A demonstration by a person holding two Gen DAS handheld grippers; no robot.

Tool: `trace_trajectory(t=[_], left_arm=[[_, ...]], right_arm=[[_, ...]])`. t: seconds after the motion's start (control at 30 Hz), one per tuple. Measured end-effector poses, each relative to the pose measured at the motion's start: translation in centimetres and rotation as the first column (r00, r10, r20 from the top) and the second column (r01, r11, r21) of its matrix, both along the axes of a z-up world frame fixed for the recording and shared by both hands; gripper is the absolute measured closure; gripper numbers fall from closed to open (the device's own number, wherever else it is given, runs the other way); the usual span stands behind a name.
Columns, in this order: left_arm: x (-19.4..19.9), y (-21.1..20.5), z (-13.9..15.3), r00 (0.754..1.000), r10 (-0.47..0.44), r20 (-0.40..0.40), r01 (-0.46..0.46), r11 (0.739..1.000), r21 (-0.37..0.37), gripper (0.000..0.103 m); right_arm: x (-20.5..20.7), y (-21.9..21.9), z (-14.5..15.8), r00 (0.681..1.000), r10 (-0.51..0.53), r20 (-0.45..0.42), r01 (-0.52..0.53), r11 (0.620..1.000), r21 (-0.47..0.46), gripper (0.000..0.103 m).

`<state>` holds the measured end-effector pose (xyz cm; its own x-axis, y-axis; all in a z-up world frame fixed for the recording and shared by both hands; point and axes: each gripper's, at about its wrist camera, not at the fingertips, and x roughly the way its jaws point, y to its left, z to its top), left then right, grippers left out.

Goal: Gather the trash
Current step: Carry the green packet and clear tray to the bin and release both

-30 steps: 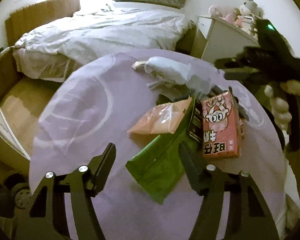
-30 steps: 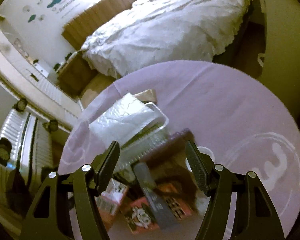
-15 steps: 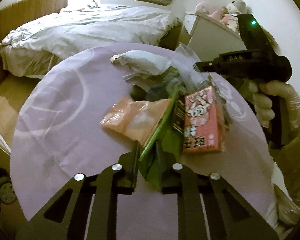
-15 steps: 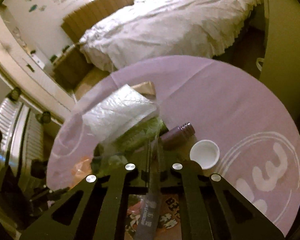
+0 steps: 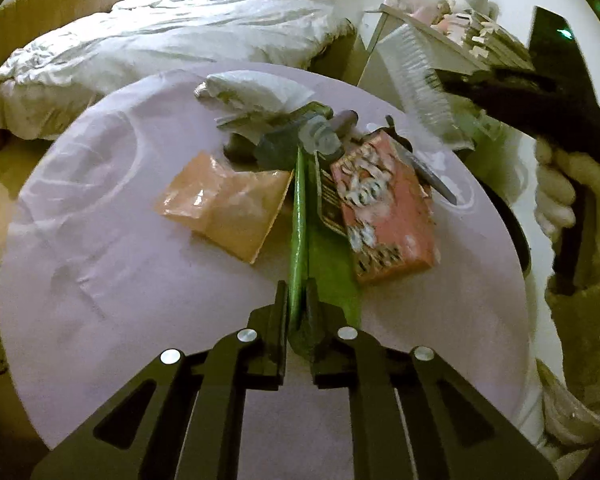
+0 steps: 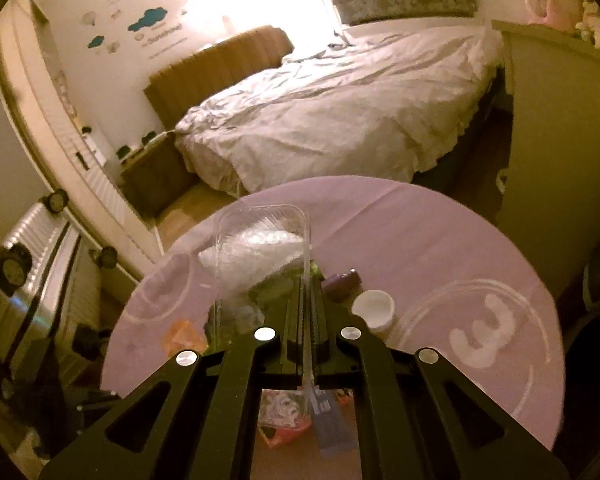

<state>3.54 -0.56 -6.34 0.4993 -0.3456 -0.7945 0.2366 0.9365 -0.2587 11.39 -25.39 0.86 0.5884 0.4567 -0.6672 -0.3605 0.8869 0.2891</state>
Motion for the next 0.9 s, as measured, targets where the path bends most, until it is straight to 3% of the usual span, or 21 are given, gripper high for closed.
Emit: trace_trajectory(t=[0.1, 0.13, 0.23, 0.37, 0.6, 0.73, 0.9], left_arm=[[0.6, -0.4, -0.7, 0.999, -0.004, -0.032, 0.002, 0.999, -0.046, 0.091], [0.5, -0.6, -0.9, 0.999, -0.007, -0.034, 0.005, 0.999, -0.052, 0.095], [-0.3, -0.7, -0.3, 1.0, 0.01, 0.007, -0.01, 0.999, -0.034, 0.098], [-1.3, 1.1, 2.0, 0.993, 0.086, 0.081, -0.086, 0.996, -0.005, 0.1], [-2.1, 4.4, 6.7, 0.977, 0.163, 0.135, -0.155, 0.986, -0.066, 0.099], [-1.4, 2.8, 7.6, 0.982, 0.132, 0.133, -0.12, 0.989, -0.092, 0.099], [0.3, -2.5, 8.2, 0.989, 0.021, 0.149, -0.003, 0.993, -0.118, 0.099]], right_arm=[[-0.7, -0.8, -0.2, 1.0, -0.007, -0.001, 0.007, 1.0, 0.009, 0.099], [-0.9, -1.1, -0.3, 1.0, -0.012, -0.003, 0.012, 1.0, 0.012, 0.099], [-1.3, -2.3, -0.7, 0.999, -0.031, -0.01, 0.031, 0.999, 0.026, 0.099], [-2.1, -4.3, -1.2, 0.998, -0.06, -0.016, 0.061, 0.997, 0.051, 0.099], [-3.3, -7.0, -1.7, 0.995, -0.095, -0.016, 0.096, 0.991, 0.095, 0.099], [-3.9, -8.1, -2.1, 0.993, -0.119, -0.022, 0.121, 0.986, 0.115, 0.099], [-4.9, -10.7, -2.6, 0.984, -0.174, -0.028, 0.176, 0.976, 0.126, 0.099]])
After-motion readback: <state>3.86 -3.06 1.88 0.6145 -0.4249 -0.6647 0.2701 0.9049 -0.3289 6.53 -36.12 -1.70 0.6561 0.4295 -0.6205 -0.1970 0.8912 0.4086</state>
